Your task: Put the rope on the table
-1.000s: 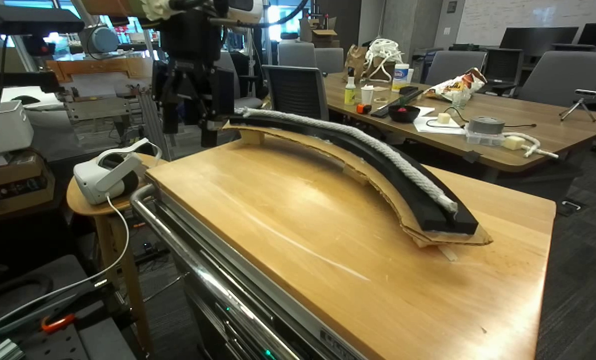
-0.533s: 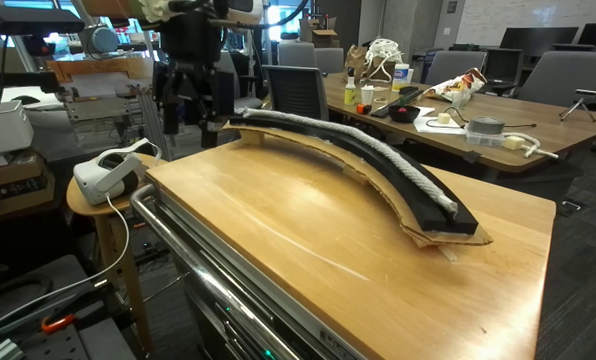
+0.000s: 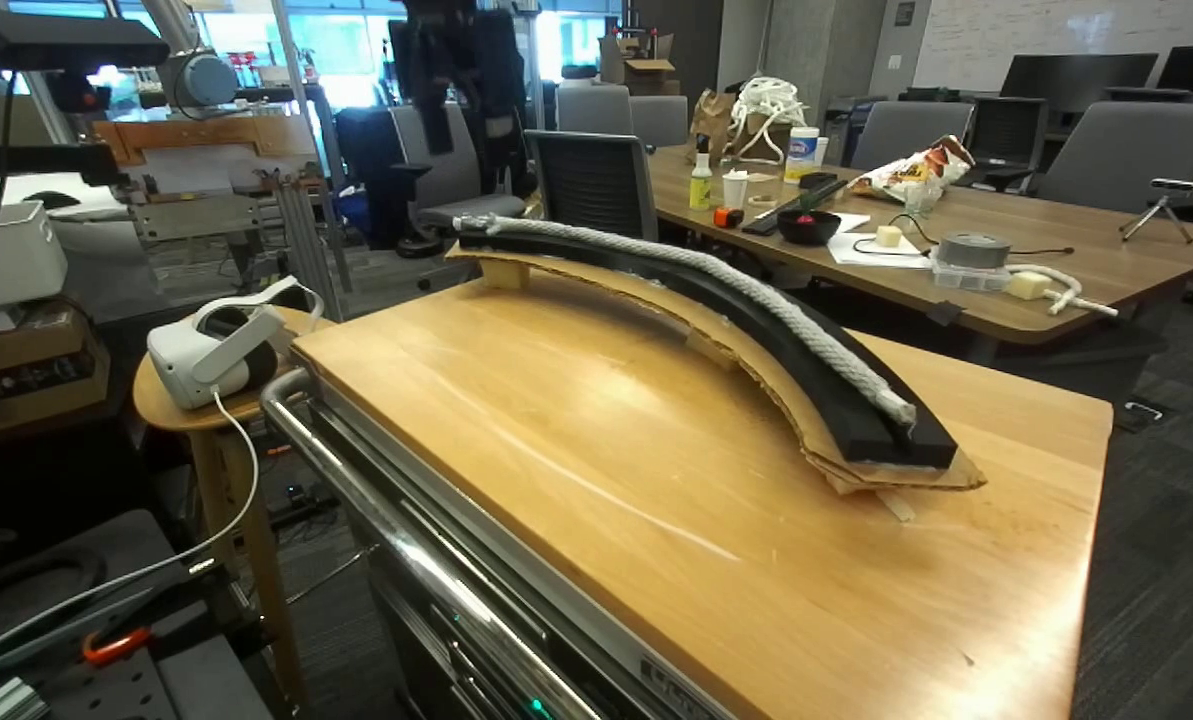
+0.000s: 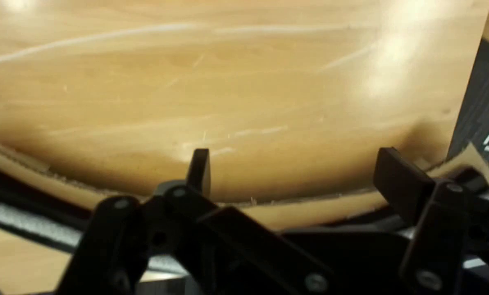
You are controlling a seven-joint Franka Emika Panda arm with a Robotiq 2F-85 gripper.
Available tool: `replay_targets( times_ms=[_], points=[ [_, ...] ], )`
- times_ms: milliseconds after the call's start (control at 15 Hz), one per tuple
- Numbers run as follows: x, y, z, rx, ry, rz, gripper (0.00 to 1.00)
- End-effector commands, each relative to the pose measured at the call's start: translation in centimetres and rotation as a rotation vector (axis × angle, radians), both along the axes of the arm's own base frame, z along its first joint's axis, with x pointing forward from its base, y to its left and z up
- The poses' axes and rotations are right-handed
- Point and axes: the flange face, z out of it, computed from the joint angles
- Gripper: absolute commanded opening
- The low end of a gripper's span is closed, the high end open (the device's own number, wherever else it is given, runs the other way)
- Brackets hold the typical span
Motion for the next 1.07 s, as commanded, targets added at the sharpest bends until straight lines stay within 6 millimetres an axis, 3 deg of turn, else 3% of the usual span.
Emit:
replay_targets(
  times_ms=[0, 67, 133, 333, 400, 800, 933, 1000],
  points=[
    [6.3, 1.1, 4.6, -0.120, -0.145, -0.075, 1.00],
    [7.1, 1.1, 5.1, -0.208, -0.132, -0.056, 1.00],
    [3.9, 0.9, 4.0, -0.127, -0.113, -0.036, 1.00],
    [6.4, 1.1, 4.3, -0.186, -0.129, -0.039, 1.00],
    [5.2, 0.6, 3.9, -0.238, -0.049, 0.078, 1.00],
    [1.4, -2.0, 3.9, -0.245, -0.029, 0.418, 1.00],
    [1.0, -1.8, 3.7, -0.227, -0.017, 0.524, 1.00],
    [1.3, -0.6, 4.0, -0.153, -0.014, 0.549, 1.00]
  ],
)
